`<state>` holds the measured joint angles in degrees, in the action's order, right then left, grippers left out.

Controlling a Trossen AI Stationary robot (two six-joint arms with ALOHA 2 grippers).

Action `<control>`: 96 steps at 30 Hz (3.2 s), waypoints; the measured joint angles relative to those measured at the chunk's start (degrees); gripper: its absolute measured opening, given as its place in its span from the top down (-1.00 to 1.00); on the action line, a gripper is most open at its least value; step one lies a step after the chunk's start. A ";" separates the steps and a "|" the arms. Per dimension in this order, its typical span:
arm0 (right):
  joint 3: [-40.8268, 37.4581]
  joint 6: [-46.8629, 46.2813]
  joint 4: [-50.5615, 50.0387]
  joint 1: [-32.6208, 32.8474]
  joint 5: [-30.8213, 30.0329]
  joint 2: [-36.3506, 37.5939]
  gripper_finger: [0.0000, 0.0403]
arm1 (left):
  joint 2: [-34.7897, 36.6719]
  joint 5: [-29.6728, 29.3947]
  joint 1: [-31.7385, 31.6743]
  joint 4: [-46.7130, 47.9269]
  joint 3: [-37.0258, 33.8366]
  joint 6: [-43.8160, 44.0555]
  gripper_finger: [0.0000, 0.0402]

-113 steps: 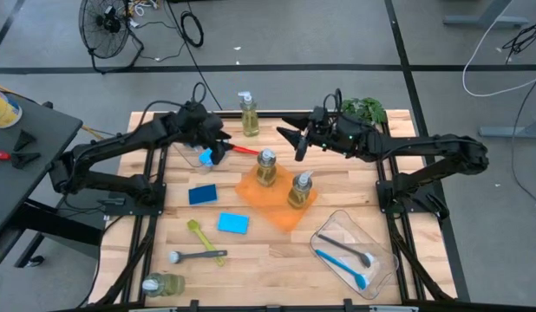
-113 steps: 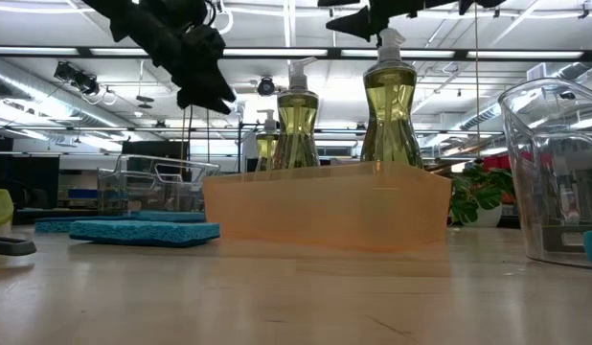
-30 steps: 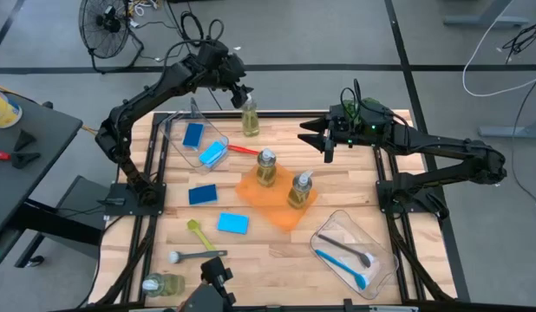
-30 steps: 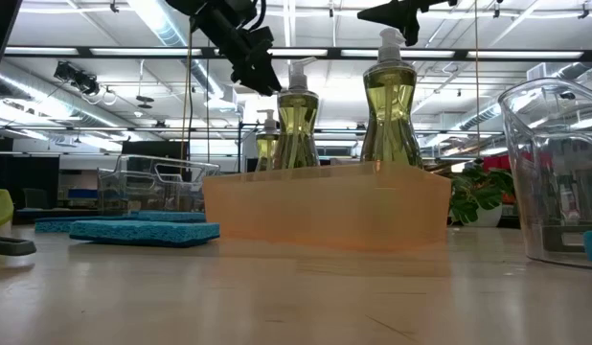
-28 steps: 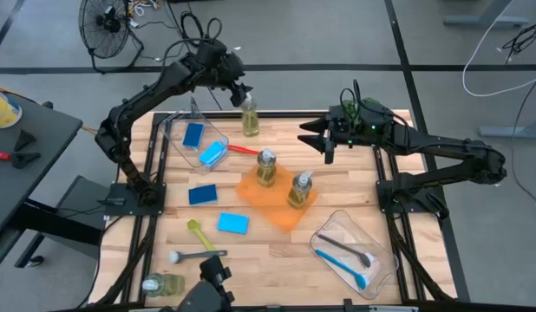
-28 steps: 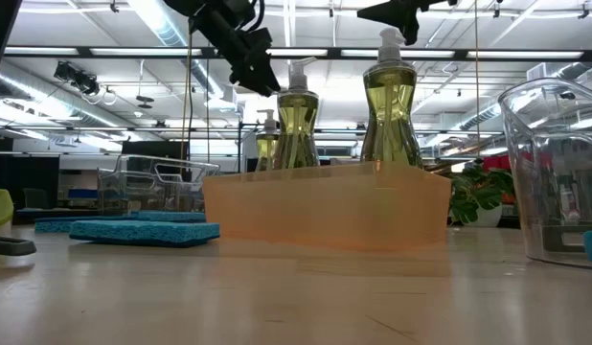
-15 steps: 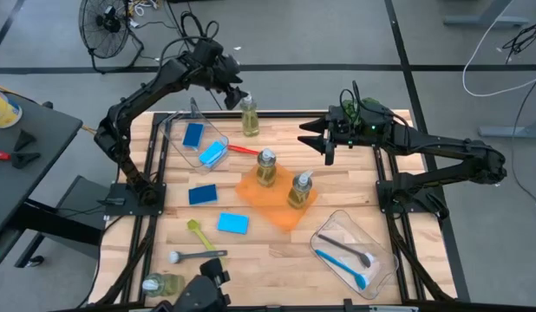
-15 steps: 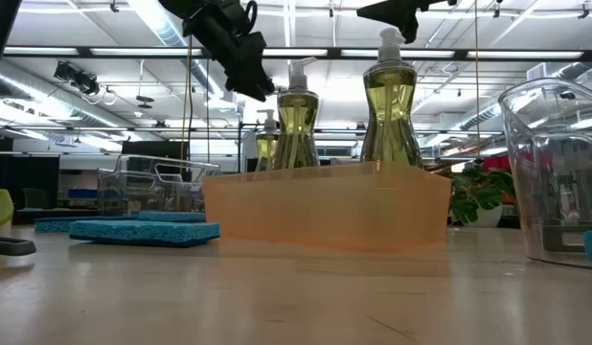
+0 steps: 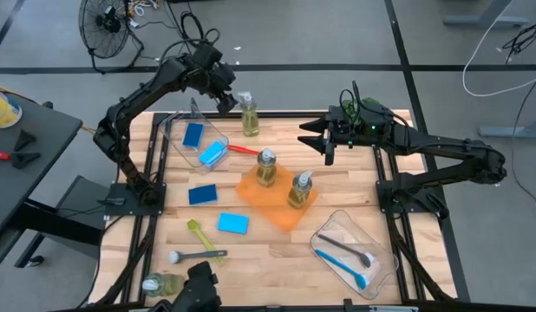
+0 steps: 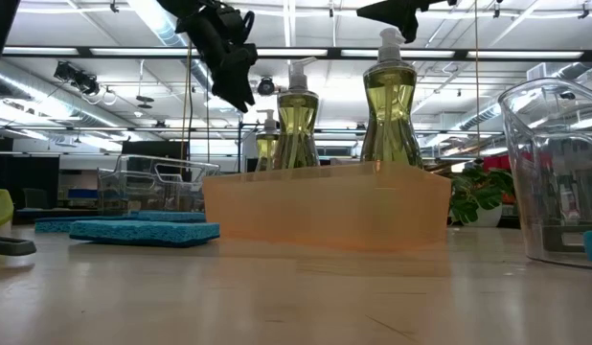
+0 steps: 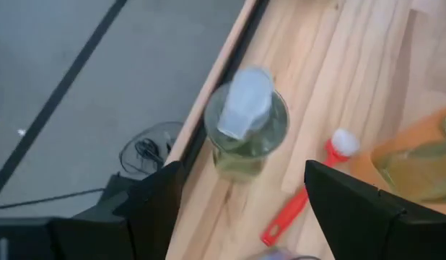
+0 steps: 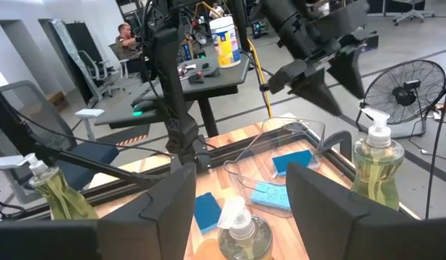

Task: Pick & Place Kitchen Sink Supplies
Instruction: Put the yellow dish soap into the orange bin

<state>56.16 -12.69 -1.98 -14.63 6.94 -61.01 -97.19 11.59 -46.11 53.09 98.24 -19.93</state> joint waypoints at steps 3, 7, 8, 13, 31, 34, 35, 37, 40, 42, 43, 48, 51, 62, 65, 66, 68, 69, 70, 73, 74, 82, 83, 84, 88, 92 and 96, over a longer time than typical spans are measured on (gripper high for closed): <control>0.00 0.51 0.00 0.00 -0.02 0.00 -0.07 | 0.07 -0.53 0.36 -0.24 -1.84 2.23 -0.46; 0.00 1.41 0.02 0.00 -0.02 0.00 -0.07 | 0.04 -1.08 0.60 -3.17 -4.89 5.60 -0.46; 0.00 1.43 0.05 0.00 -0.02 0.00 -0.07 | 0.04 -1.16 0.69 -4.22 -5.52 6.31 -0.46; 0.00 2.41 0.11 0.00 -0.04 0.00 -0.07 | 0.04 -2.01 1.74 -10.27 -8.08 10.26 -0.46; 0.00 5.13 0.22 0.00 -0.04 0.00 -0.07 | -0.21 -4.51 3.29 -19.58 -10.64 11.81 -0.46; 0.00 5.82 0.22 0.00 -0.49 0.00 -0.07 | -1.16 -4.06 3.47 -19.54 -10.62 11.89 -0.46; 0.00 6.04 0.24 0.00 -0.96 0.00 -0.07 | -1.49 -4.01 3.60 -19.57 -10.62 11.92 -0.46; 0.00 6.08 0.23 -0.01 -2.25 0.00 -0.07 | -2.15 -4.11 3.83 -20.18 -10.62 11.92 -0.46; 0.00 6.08 0.24 -0.02 -2.98 0.00 -0.07 | -2.29 -4.33 3.96 -21.13 -10.64 11.90 -0.46; 0.00 6.08 0.24 -0.02 -3.06 0.00 -0.07 | -2.27 -4.39 3.93 -22.96 -10.62 11.92 -0.46; 0.00 6.08 0.24 -0.02 -3.07 0.00 -0.07 | -2.27 -4.49 3.93 -23.28 -10.62 11.94 -0.46; 0.00 6.06 0.24 -0.02 -3.06 0.00 -0.07 | -2.25 -4.49 3.91 -24.21 -10.62 11.98 -0.39; 0.00 6.06 0.24 -0.02 -3.06 0.00 -0.07 | -2.25 -4.49 3.92 -24.20 -10.62 11.86 -0.29; 0.00 7.17 0.24 -0.02 -3.08 0.00 -0.07 | -2.25 -4.15 3.97 -24.01 -10.62 11.78 0.23; -0.01 7.17 0.24 -0.02 -3.08 0.00 -0.07 | -2.23 -3.77 3.93 -23.94 -10.62 11.78 0.39; 0.00 7.19 0.24 -0.02 -3.08 0.00 -0.07 | -2.23 -3.75 3.93 -23.92 -10.62 11.78 0.41; 0.00 7.20 0.24 -0.02 -3.08 0.00 -0.07 | -2.21 -3.77 3.95 -23.90 -10.62 11.78 0.41; -0.02 7.17 0.24 -0.02 -3.08 0.00 -0.07 | -2.21 -3.79 3.96 -23.88 -10.62 11.78 0.41; 0.00 7.19 0.24 -0.02 -3.08 0.00 -0.07 | -2.21 -3.79 3.96 -23.86 -10.62 11.78 0.41; 0.00 7.20 0.24 -0.02 -3.06 0.00 -0.07 | -2.21 -3.81 3.96 -23.82 -10.62 11.77 0.41; 0.00 7.20 0.24 -0.02 -3.06 0.00 -0.07 | -2.21 -3.82 3.96 -23.82 -10.62 11.76 0.41; -0.01 7.20 0.24 -0.02 -3.06 0.00 -0.07 | -2.27 -4.08 3.96 -22.48 -8.42 11.66 0.41; -0.02 7.20 0.24 -0.02 -3.06 0.00 -0.07 | -2.10 -4.12 3.90 -22.37 -7.87 11.47 0.41; -0.01 7.20 0.24 -0.02 -3.06 0.00 -0.07 | -1.95 -4.42 3.86 -22.19 -7.34 11.13 0.41; -0.02 7.22 0.47 -0.02 -3.06 0.00 -0.07 | -1.70 -5.19 3.87 -18.38 -3.88 10.04 0.41; -0.02 7.22 1.43 0.00 -3.06 0.00 -0.07 | -1.68 -5.04 3.87 -15.49 -0.22 10.10 0.41; -0.02 7.24 3.37 0.00 -3.06 0.02 -0.07 | -1.55 -4.85 3.97 -13.42 3.95 9.62 0.41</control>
<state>56.14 -5.45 1.39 -14.63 3.88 -60.99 -98.74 6.74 -42.14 39.67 102.19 -10.31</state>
